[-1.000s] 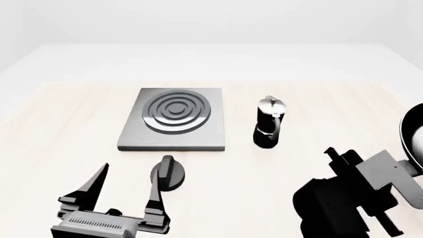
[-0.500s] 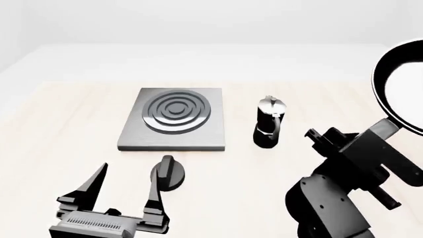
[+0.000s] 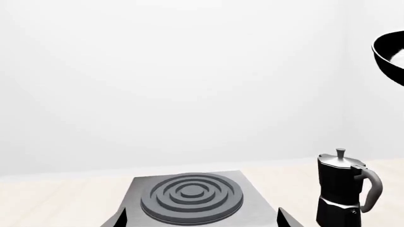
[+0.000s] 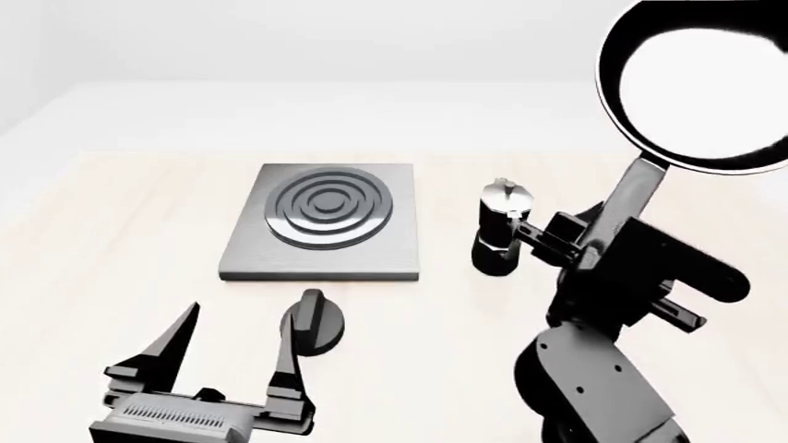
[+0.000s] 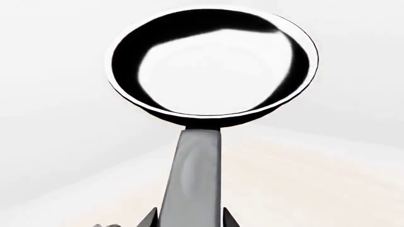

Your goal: Put the frying pan on the stove.

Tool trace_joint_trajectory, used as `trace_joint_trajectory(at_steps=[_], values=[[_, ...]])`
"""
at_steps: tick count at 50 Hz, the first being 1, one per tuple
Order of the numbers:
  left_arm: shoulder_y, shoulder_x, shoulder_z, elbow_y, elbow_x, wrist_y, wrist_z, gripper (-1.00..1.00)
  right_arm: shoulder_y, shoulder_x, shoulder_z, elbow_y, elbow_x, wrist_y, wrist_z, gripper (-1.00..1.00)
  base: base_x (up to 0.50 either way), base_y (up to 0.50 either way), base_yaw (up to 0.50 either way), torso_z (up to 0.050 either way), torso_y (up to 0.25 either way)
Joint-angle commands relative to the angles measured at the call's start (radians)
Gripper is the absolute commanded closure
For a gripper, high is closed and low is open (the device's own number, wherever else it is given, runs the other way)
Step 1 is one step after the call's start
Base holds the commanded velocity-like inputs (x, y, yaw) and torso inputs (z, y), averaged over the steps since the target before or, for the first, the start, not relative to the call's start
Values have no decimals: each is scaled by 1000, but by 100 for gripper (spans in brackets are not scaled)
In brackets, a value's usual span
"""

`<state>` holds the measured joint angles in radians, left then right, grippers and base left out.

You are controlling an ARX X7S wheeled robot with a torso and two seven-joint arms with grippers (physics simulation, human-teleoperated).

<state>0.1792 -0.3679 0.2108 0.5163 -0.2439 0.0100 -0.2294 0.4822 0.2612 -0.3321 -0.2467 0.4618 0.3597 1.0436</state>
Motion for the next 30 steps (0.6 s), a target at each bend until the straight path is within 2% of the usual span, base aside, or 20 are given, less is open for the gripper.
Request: trace_joint_trajectory(at_steps=[1, 13, 30], values=[[-3, -2, 3, -1, -1, 0, -4, -100, 41, 36, -62, -36, -30, -1, -94, 100, 0, 0, 0, 0, 0], [-6, -6, 6, -3, -4, 0, -6, -100, 69, 44, -124, 8, -20, -33, -211, 100, 0, 0, 0, 1, 2], [-5, -9, 10, -2, -4, 2, -12, -100, 151, 77, -214, 4, 24, 48, -357, 100, 0, 0, 0, 0, 2]])
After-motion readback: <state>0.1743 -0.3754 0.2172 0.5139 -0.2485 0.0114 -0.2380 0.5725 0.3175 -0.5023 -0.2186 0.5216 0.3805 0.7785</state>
